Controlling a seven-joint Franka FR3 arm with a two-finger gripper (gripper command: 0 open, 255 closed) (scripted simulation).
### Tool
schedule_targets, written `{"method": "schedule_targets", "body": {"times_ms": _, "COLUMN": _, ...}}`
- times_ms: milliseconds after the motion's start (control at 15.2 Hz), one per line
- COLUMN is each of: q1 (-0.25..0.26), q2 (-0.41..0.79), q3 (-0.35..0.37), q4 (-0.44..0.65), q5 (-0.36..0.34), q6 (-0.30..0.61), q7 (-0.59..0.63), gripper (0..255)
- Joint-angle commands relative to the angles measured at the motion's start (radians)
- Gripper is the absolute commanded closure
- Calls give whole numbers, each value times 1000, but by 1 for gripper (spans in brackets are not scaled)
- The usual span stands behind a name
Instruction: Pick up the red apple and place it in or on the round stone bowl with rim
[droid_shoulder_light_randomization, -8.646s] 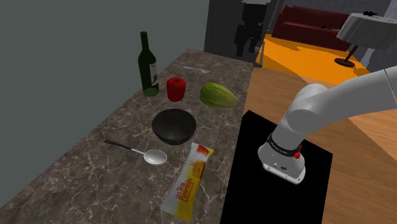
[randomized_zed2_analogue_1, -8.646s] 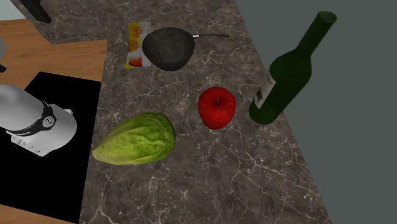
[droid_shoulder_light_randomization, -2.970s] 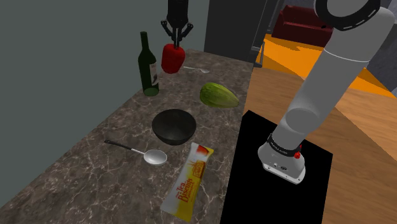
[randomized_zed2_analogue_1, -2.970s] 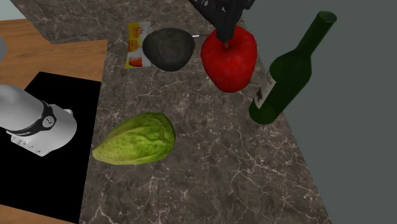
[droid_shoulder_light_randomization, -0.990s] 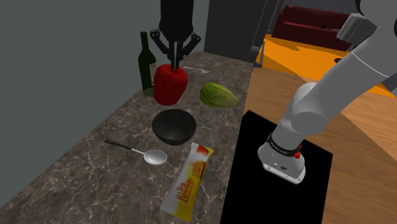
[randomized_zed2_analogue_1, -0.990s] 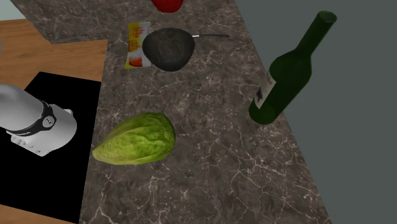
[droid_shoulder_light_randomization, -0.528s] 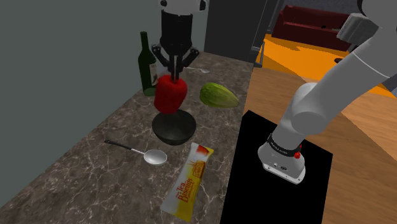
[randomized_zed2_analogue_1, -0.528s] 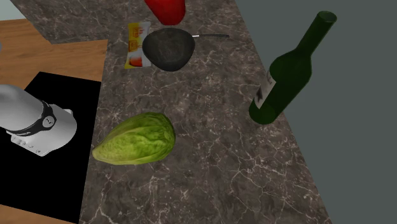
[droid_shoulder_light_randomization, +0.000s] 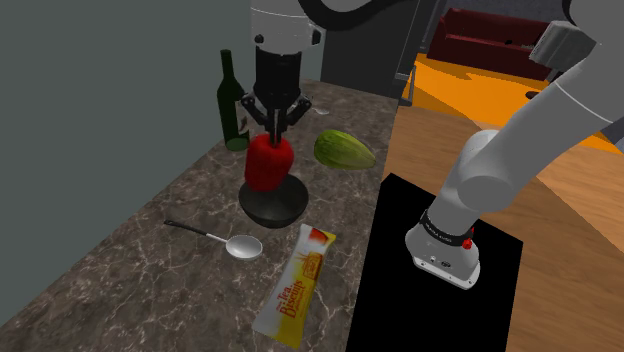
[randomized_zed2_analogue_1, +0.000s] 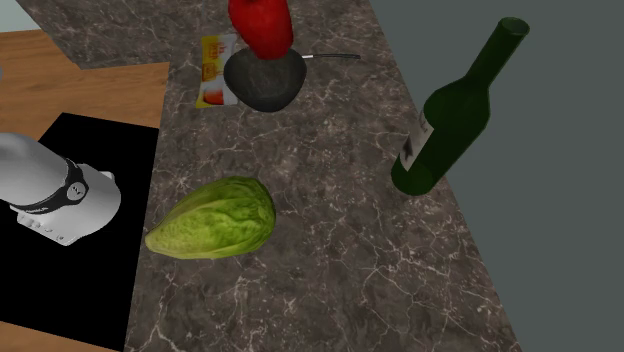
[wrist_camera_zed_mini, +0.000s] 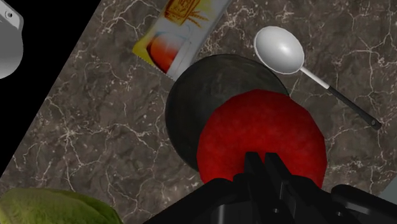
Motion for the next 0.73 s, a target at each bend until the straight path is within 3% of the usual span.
{"method": "schedule_targets", "body": {"times_ms": 0, "q1": 1, "q2": 1, "q3": 3, "q4": -28, "q5": 2, "q6": 30, "q7": -2, "gripper": 255}}
{"method": "schedule_targets", "body": {"times_ms": 198, "q1": 3, "q2": 7, "q3": 9, "q4": -71, "q5": 4, "q6": 79, "q7": -4, "gripper": 255}}
{"method": "schedule_targets", "body": {"times_ms": 660, "q1": 3, "q2": 7, "q3": 9, "q4": -71, "q5": 4, "q6": 79, "q7": -4, "gripper": 255}}
